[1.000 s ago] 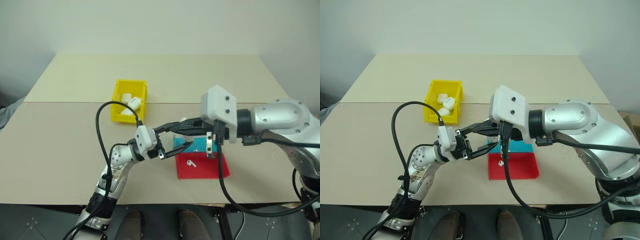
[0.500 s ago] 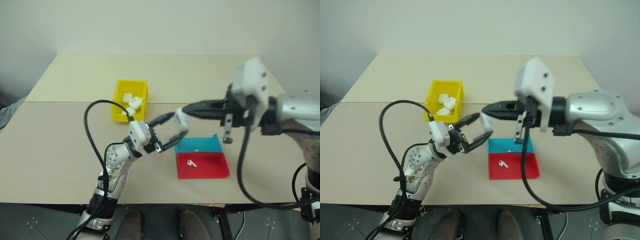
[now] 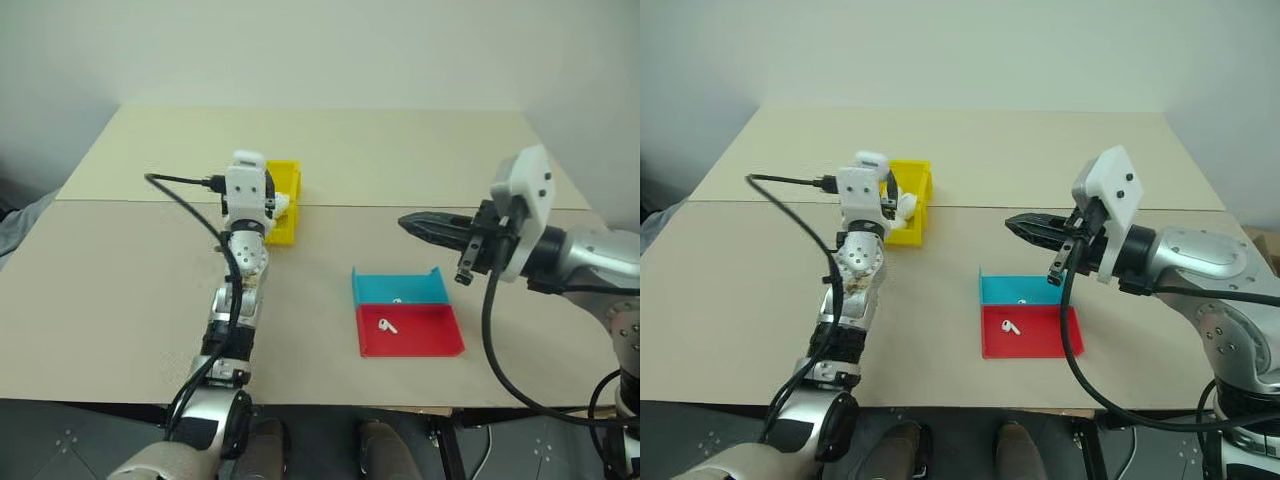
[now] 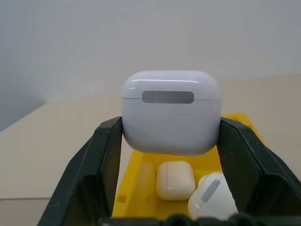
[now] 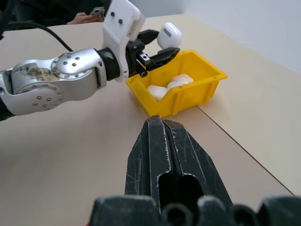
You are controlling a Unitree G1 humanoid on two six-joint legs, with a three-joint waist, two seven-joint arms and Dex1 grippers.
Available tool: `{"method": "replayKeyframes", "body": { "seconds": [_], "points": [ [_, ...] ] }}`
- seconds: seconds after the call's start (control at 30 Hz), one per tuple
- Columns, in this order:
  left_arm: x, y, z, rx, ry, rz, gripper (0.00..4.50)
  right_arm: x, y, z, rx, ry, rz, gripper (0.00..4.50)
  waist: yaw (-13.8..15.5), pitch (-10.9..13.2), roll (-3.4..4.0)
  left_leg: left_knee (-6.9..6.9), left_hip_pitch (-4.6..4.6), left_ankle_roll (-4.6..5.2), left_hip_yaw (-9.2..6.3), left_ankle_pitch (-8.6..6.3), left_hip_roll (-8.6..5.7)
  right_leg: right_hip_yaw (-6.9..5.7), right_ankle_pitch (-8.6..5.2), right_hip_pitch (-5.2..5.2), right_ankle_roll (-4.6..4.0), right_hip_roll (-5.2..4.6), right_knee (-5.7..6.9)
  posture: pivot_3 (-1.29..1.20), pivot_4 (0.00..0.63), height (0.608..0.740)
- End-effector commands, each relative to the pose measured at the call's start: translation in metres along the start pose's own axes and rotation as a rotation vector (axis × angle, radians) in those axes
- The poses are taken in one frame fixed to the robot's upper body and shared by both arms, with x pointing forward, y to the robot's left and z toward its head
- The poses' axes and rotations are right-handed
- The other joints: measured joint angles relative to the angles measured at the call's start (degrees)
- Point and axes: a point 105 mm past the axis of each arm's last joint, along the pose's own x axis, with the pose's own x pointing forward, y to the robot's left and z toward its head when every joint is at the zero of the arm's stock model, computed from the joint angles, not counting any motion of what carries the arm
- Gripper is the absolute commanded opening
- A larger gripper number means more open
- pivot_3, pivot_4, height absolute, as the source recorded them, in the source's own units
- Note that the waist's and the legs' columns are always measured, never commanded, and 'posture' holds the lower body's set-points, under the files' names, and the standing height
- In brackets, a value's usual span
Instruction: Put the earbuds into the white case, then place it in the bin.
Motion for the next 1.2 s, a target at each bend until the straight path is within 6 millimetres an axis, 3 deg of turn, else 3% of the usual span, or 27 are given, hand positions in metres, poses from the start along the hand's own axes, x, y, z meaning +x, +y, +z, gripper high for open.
{"method": "replayKeyframes", "body": {
  "seconds": [0.03,0.13,0.17,0.37,0.43,0.6,0.87,1.0,1.2],
  "points": [
    [0.01,-0.005,0.02,0.018,-0.061,0.006,3.46,-0.001,-0.003,0.004,-0.024,0.0,-0.024,0.0,0.2,0.0,0.0,0.0,-0.02,0.0,0.0,0.0,-0.01,-0.01,0.01,0.0,0.02,-0.01,-0.04,0.0,0.15,0.74],
    [0.012,-0.007,0.022,0.008,-0.067,-0.005,4.36,-0.002,-0.002,0.0,-0.021,0.018,-0.033,0.0,0.2,0.0,0.0,-0.03,-0.04,0.0,0.03,-0.01,-0.01,0.0,0.01,0.0,0.03,-0.03,-0.1,0.0,0.15,0.74],
    [0.011,-0.008,0.025,-0.007,-0.068,-0.012,4.47,-0.003,-0.001,-0.001,-0.021,0.023,-0.034,0.0,0.2,0.0,0.0,-0.05,-0.04,0.0,0.02,-0.01,0.0,0.0,0.01,0.0,0.03,-0.03,-0.11,0.0,0.15,0.74],
    [0.003,-0.011,0.041,-0.21,0.039,-0.145,4.47,-0.007,-0.001,-0.006,-0.016,0.041,-0.047,0.0,0.1,0.0,0.0,-0.05,-0.08,0.0,0.03,0.0,0.0,0.0,0.01,-0.03,0.03,-0.04,-0.09,0.0,0.15,0.74],
    [-0.005,-0.008,0.047,-0.293,0.064,-0.33,4.47,-0.009,-0.002,-0.01,-0.012,0.058,-0.051,0.0,0.0,0.0,0.01,-0.03,-0.04,0.0,0.02,0.0,0.0,0.0,0.01,-0.02,0.03,-0.03,-0.05,0.0,0.15,0.74],
    [-0.056,0.016,0.04,-0.337,0.04,-0.706,4.47,-0.03,-0.009,-0.031,-0.061,0.166,-0.071,0.0,-1.6,0.0,0.08,-0.12,0.09,-0.02,0.07,0.01,0.07,0.07,-0.02,-0.03,-0.02,0.02,0.03,0.0,0.15,0.74],
    [-0.127,0.064,0.026,-0.118,0.144,-1.022,4.47,-0.089,-0.02,-0.055,-0.276,0.333,-0.031,0.0,-0.9,0.0,0.07,-0.01,0.15,-0.08,0.15,0.04,0.09,0.02,-0.04,0.09,-0.02,-0.01,0.01,0.0,0.15,0.74],
    [-0.145,0.083,0.017,-0.008,0.219,-1.099,4.47,-0.111,-0.022,-0.062,-0.367,0.367,-0.018,0.0,-1.1,0.0,0.08,-0.05,0.36,-0.08,0.26,0.04,0.13,0.07,-0.11,0.19,-0.08,-0.01,0.03,0.0,0.15,0.74],
    [-0.157,0.085,0.03,-0.022,0.21,-1.166,4.47,-0.123,-0.021,-0.077,-0.387,0.395,0.01,0.0,-1.2,0.0,0.08,-0.08,0.4,-0.09,0.33,0.04,0.17,0.1,-0.15,0.18,-0.12,0.0,0.05,0.0,0.15,0.74]
  ]
}}
